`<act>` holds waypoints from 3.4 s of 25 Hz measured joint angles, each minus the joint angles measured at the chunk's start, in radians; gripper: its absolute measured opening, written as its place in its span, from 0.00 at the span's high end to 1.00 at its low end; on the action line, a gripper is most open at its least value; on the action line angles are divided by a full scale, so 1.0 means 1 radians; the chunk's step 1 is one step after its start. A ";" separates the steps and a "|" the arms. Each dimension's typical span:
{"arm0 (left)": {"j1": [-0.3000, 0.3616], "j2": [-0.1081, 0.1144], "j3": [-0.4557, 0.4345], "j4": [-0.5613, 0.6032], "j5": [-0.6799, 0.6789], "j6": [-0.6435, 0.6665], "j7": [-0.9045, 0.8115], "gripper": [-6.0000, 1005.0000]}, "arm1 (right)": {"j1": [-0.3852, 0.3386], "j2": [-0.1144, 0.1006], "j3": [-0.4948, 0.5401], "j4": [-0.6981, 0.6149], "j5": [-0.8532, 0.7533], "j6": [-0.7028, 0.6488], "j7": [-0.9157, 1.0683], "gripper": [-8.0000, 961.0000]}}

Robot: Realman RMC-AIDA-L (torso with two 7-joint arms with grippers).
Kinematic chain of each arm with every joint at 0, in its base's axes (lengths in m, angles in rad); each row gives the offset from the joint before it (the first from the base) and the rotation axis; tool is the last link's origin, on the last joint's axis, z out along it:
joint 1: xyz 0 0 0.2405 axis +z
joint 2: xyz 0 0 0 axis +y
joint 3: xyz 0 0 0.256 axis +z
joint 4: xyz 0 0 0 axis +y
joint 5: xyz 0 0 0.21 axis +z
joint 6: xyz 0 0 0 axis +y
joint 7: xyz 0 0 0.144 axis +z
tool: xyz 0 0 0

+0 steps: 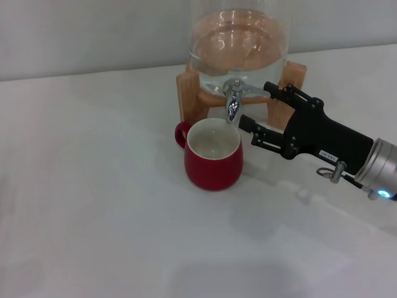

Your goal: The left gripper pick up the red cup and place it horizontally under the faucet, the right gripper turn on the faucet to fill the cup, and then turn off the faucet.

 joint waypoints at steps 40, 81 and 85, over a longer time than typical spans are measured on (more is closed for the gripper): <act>-0.001 0.000 0.002 0.000 -0.001 0.003 0.000 0.13 | -0.010 0.000 -0.051 -0.012 -0.002 -0.055 0.028 0.12; -0.011 0.002 0.002 0.000 -0.002 0.020 0.000 0.13 | -0.087 -0.005 -0.062 -0.072 0.002 -0.145 0.031 0.12; -0.011 0.002 0.002 0.000 -0.001 0.020 0.000 0.13 | -0.087 -0.004 -0.083 -0.071 0.002 -0.145 0.040 0.12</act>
